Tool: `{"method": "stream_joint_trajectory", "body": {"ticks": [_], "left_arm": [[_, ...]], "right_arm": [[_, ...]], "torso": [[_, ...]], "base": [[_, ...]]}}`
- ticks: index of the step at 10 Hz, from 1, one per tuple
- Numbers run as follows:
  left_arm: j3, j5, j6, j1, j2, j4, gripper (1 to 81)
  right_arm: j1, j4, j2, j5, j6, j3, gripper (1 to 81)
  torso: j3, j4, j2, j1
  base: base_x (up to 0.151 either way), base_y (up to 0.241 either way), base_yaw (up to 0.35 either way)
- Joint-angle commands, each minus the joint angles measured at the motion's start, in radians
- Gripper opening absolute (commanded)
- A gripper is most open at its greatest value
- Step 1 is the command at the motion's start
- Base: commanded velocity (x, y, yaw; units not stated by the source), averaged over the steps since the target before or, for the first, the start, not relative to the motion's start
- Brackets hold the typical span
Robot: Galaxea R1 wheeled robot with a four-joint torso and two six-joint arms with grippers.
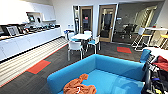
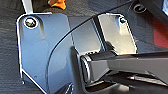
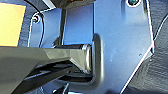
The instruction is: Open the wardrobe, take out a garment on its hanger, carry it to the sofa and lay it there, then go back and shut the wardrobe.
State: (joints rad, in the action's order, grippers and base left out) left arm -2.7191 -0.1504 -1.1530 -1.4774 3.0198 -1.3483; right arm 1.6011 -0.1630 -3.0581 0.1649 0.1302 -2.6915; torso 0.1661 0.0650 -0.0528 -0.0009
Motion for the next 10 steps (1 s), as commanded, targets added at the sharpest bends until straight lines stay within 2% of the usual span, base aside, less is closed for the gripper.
{"method": "stream_joint_trajectory", "body": {"ticks": [1,10], "left_arm": [[0.001,0.035,-0.001,0.033,-0.001,-0.009,81.1],[0.001,0.035,-0.001,0.033,-0.001,-0.009,81.1]], "right_arm": [[-0.02,0.003,-0.004,-0.061,0.002,-0.005,81.1],[-0.02,0.003,-0.006,-0.061,0.002,-0.007,81.1]], "torso": [[0.0,0.0,0.0,0.001],[0.0,0.0,0.0,0.001]], "base": [[-0.083,0.0,0.0],[-0.105,0.0,0.0]]}}
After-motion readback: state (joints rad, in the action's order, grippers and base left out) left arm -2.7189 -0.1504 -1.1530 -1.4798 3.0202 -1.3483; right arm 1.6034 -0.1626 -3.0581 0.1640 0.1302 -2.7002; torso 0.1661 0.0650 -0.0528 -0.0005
